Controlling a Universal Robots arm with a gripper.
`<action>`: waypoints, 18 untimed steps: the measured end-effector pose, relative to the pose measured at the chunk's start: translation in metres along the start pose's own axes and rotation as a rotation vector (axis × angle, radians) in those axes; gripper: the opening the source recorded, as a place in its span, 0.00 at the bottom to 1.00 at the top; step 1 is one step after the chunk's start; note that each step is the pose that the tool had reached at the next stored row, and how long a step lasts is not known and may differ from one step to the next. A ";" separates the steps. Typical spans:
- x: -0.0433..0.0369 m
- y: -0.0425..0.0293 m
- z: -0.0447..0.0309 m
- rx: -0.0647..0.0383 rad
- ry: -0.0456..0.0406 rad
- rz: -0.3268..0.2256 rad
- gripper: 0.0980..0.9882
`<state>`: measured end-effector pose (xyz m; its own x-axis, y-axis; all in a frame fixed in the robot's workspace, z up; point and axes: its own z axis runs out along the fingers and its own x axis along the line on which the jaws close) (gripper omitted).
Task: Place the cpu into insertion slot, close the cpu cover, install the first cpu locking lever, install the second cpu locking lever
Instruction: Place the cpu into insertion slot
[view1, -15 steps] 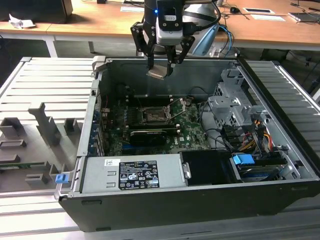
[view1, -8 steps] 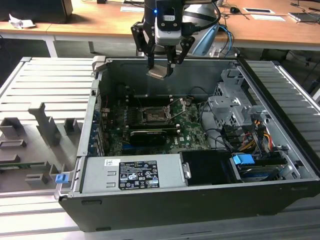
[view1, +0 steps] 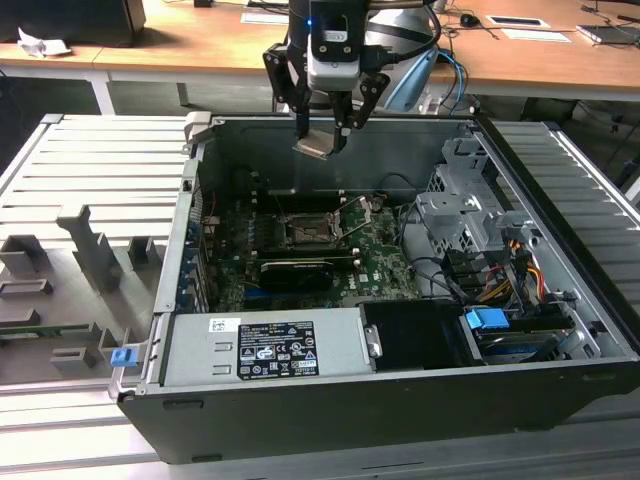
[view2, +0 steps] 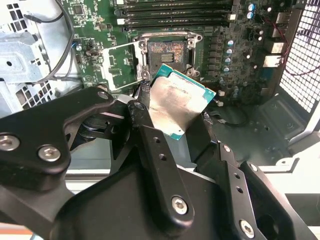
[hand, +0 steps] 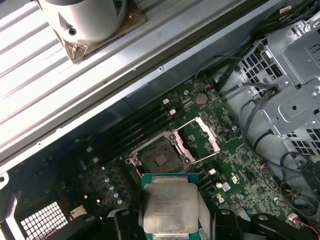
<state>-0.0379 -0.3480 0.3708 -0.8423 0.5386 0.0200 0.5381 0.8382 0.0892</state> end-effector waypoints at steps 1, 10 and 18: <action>0.0000 0.0000 0.0000 0.000 -0.0003 0.003 0.48; 0.0000 0.0000 0.0003 -0.001 -0.0043 0.048 0.48; 0.0000 -0.0001 0.0006 -0.002 -0.0078 0.087 0.48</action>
<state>-0.0379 -0.3480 0.3703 -0.7922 0.6100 0.0200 0.6091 0.7881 0.0892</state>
